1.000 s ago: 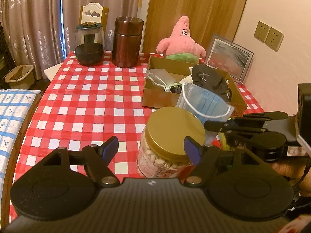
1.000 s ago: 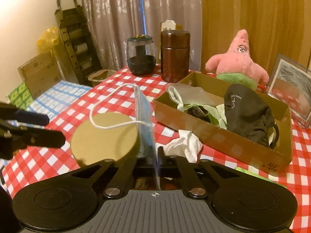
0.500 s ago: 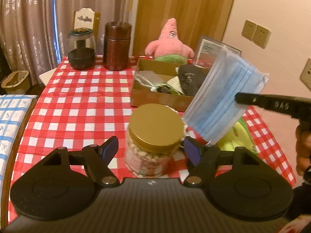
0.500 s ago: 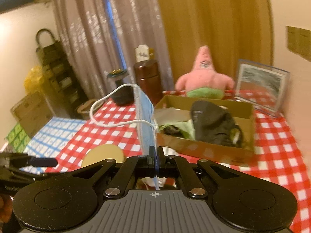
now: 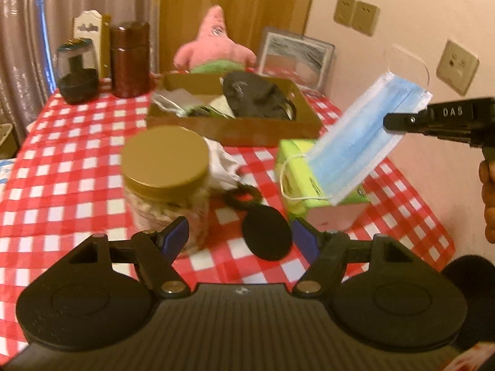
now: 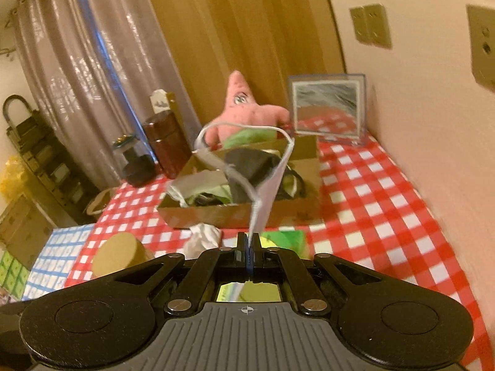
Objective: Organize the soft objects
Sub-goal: 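Grasp the black round pad with the left gripper while the right gripper holds the blue mask up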
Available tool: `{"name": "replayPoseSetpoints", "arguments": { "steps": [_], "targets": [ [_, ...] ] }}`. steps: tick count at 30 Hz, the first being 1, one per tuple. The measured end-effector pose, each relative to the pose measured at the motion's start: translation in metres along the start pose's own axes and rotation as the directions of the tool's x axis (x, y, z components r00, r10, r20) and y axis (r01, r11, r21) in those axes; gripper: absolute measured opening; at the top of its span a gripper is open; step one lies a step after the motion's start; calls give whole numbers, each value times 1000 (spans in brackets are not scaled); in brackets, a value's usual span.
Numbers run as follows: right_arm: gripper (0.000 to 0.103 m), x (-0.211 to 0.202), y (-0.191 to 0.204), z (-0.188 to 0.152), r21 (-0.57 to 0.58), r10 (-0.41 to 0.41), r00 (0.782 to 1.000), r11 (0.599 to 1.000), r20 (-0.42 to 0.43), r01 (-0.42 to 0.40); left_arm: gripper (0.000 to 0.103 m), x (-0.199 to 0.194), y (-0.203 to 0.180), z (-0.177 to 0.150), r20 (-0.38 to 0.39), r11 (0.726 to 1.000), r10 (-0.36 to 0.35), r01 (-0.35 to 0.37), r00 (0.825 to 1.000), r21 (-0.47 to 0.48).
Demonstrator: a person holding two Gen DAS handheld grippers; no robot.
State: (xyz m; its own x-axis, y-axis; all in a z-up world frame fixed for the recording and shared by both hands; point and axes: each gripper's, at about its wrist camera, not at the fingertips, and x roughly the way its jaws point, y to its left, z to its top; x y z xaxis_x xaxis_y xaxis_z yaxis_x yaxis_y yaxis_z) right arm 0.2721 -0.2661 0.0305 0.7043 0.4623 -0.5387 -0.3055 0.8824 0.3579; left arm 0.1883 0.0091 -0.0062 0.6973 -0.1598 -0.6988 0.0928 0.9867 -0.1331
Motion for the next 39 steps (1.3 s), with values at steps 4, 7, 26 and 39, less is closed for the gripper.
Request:
{"name": "replayPoseSetpoints", "arguments": {
  "steps": [4, 7, 26, 39],
  "targets": [
    [0, 5, -6, -7, 12, -6, 1000, 1000, -9, 6, 70, 23, -10, -8, -33, 1000, -16, 16, 999, 10],
    [0, 9, -9, -10, 22, -7, 1000, 1000, -6, 7, 70, 41, -16, -14, -52, 1000, -21, 22, 998, 21],
    [0, 26, -20, -19, 41, 9, 1000, 999, 1, -9, 86, 138, -33, -33, -82, 995, 44, -37, 996, 90],
    [0, 23, -15, -19, 53, 18, 1000, 998, 10, -18, 56, 133, -26, -36, -133, 996, 30, -18, 991, 91]
  ]
}}
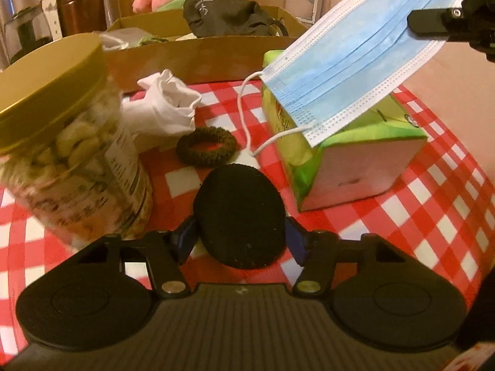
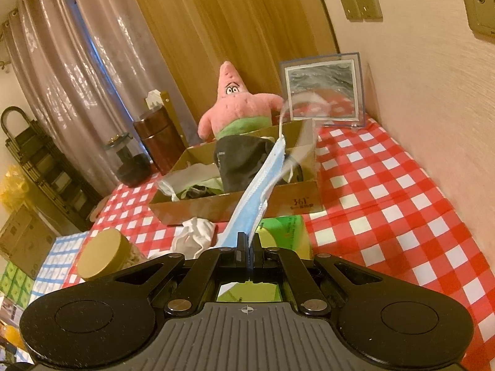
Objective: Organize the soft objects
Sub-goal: 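Grasp the black round pad with the left gripper while the right gripper holds the blue mask up, then carry the black pad and blue mask toward the cardboard box with both grippers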
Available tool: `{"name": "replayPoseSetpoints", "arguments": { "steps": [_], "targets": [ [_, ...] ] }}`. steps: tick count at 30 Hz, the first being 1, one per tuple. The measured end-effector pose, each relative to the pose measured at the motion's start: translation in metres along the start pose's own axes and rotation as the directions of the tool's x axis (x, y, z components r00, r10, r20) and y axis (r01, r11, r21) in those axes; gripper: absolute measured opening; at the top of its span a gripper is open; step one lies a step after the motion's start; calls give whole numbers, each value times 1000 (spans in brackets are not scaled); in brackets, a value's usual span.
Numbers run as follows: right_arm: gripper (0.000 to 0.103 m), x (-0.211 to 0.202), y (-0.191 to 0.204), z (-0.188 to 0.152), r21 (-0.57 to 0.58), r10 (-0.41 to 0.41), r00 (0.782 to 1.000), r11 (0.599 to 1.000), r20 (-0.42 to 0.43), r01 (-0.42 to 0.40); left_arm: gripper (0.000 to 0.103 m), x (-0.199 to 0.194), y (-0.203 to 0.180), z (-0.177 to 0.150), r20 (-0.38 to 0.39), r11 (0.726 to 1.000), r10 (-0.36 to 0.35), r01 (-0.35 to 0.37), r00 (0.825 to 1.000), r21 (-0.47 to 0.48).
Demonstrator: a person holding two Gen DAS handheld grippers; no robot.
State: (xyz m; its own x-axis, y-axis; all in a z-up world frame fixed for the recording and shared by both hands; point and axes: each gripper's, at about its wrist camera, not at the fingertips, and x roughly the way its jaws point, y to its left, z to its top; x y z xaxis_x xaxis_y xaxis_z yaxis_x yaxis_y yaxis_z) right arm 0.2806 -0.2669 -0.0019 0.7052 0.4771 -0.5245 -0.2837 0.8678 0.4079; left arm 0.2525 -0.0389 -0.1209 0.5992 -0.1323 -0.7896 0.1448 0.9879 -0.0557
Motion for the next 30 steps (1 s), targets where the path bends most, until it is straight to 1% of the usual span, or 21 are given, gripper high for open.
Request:
{"name": "replayPoseSetpoints", "arguments": {
  "steps": [7, 10, 17, 24, 30],
  "targets": [
    [0, -12, 5, -1, 14, -1, 1000, 1000, 14, 1, 56, -46, 7, -9, 14, 1000, 5, -5, 1000, -18],
    [0, -17, 7, -1, 16, -4, 1000, 1000, 19, 3, 56, -68, 9, -8, 41, 1000, 6, -5, 999, -22],
    [0, -29, 10, -1, 20, -12, 1000, 1000, 29, 12, 56, -118, 15, 6, 115, 999, -21, 27, 993, -47],
    [0, -37, 14, 1, 20, -11, 999, 1000, 38, 10, 56, -144, 19, 24, 174, 997, -28, 40, 984, -71],
    [0, -44, 19, 4, 15, -7, 999, 1000, 46, 6, 56, -155, 23, 33, 201, 996, -34, 51, 979, -79]
  ]
}}
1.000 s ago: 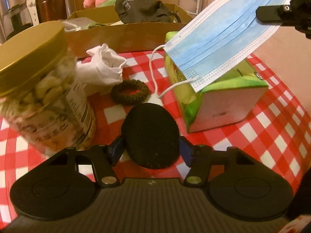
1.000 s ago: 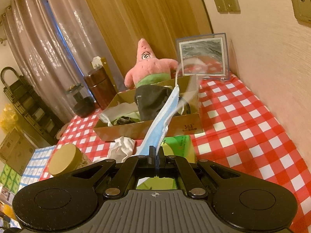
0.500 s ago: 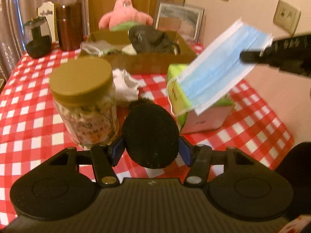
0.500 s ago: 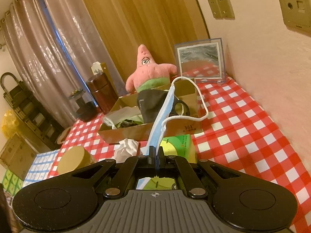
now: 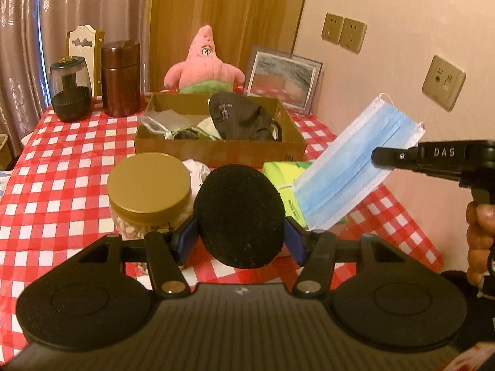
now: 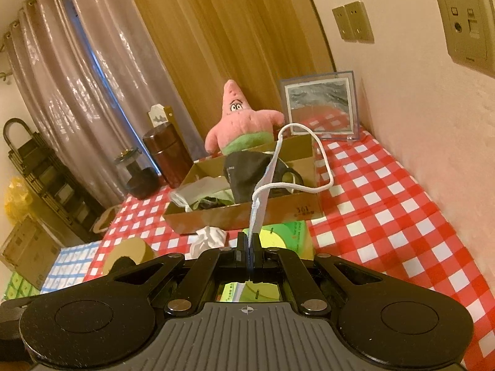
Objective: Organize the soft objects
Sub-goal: 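Carry the black pad and blue mask toward the cardboard box with both grippers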
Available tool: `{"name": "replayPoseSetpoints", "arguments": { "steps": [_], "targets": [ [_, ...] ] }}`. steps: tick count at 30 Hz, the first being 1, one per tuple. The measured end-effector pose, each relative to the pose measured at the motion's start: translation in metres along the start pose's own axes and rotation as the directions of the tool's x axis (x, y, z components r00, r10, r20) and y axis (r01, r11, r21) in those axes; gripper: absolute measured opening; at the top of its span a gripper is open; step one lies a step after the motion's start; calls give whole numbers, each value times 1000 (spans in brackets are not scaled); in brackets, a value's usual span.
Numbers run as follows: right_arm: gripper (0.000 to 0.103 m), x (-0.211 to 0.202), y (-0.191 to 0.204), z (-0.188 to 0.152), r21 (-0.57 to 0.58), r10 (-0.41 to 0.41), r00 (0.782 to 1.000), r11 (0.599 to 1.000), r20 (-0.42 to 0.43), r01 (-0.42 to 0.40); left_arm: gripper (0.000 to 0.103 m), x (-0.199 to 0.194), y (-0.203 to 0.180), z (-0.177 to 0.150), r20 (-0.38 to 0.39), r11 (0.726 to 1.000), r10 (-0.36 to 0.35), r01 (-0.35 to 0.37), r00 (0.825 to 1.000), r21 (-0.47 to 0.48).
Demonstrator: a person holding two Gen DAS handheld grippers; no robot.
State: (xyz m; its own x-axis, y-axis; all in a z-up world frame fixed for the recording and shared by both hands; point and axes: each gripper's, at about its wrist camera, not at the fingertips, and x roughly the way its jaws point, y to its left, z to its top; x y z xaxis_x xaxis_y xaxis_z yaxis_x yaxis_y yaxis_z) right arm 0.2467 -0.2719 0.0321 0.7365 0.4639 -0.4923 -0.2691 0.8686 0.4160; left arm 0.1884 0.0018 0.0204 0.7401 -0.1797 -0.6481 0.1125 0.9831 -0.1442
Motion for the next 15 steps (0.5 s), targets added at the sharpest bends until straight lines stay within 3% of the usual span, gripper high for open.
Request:
{"name": "replayPoseSetpoints", "arguments": {
  "steps": [15],
  "targets": [
    [0, -6, 11, 23, -39, 20, 999, 999, 34, -19, 56, -6, 3, 21, 24, 1000, -16, 16, 1000, 6]
  ]
}}
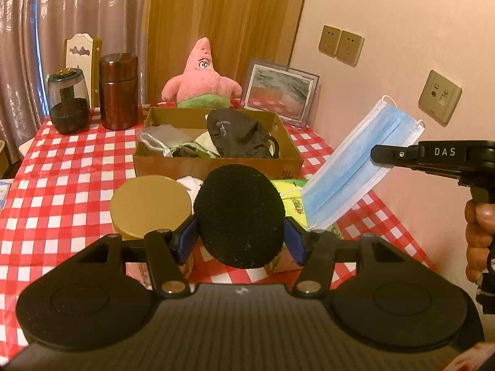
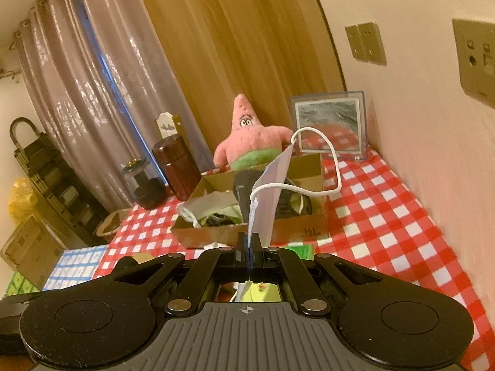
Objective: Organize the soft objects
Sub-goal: 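Carry the black pad and blue mask toward the cardboard box with both grippers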
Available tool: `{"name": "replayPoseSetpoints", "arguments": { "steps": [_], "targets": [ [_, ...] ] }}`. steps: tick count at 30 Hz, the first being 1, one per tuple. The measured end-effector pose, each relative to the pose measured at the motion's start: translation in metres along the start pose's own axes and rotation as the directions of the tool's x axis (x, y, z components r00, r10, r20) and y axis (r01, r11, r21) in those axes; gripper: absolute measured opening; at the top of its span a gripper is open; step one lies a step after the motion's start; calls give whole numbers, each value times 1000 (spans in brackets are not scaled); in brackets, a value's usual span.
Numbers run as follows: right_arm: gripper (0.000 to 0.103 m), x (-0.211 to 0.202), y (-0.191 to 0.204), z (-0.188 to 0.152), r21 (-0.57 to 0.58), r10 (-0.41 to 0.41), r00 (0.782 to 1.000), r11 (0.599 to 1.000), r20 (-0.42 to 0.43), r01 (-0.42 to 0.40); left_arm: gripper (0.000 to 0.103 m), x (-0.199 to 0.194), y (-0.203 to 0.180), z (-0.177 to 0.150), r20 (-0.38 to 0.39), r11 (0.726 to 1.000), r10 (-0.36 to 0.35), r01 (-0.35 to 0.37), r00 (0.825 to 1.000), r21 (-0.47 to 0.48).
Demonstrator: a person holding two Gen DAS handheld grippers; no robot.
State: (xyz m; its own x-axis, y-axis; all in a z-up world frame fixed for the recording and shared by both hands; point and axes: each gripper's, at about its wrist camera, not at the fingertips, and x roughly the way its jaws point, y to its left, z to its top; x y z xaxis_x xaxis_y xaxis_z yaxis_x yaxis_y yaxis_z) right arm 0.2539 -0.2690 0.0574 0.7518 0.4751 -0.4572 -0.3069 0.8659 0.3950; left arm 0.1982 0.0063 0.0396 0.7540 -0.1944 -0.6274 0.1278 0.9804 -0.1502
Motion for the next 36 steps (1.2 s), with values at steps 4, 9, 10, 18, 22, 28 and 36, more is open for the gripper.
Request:
{"name": "replayPoseSetpoints", "arguments": {
  "steps": [4, 9, 10, 18, 22, 28, 36],
  "targets": [
    [0, 1, 1, 11, -11, 6, 1000, 1000, 17, -6, 56, 2, 3, 9, 4, 1000, -3, 3, 1000, -3],
    [0, 3, 2, 24, -18, 18, 999, 1000, 32, -17, 56, 7, 5, 19, 8, 1000, -4, 4, 1000, 6],
    [0, 4, 2, 27, -20, 21, 999, 1000, 35, -20, 56, 8, 5, 21, 7, 1000, -6, 6, 1000, 6],
    [0, 12, 4, 50, -49, 35, 998, 998, 59, -32, 56, 17, 8, 31, -4, 1000, -16, 16, 1000, 9],
    [0, 20, 4, 61, -60, 39, 997, 998, 66, -35, 56, 22, 12, 37, -9, 1000, -20, 20, 1000, 11],
    [0, 41, -4, 83, -80, 35, 997, 996, 68, -29, 56, 31, 26, 56, -15, 999, -54, 54, 998, -2],
    [0, 83, -23, 121, -91, 30, 996, 996, 85, -23, 56, 56, 49, 99, -15, 998, -50, 51, 999, 32]
  ]
}}
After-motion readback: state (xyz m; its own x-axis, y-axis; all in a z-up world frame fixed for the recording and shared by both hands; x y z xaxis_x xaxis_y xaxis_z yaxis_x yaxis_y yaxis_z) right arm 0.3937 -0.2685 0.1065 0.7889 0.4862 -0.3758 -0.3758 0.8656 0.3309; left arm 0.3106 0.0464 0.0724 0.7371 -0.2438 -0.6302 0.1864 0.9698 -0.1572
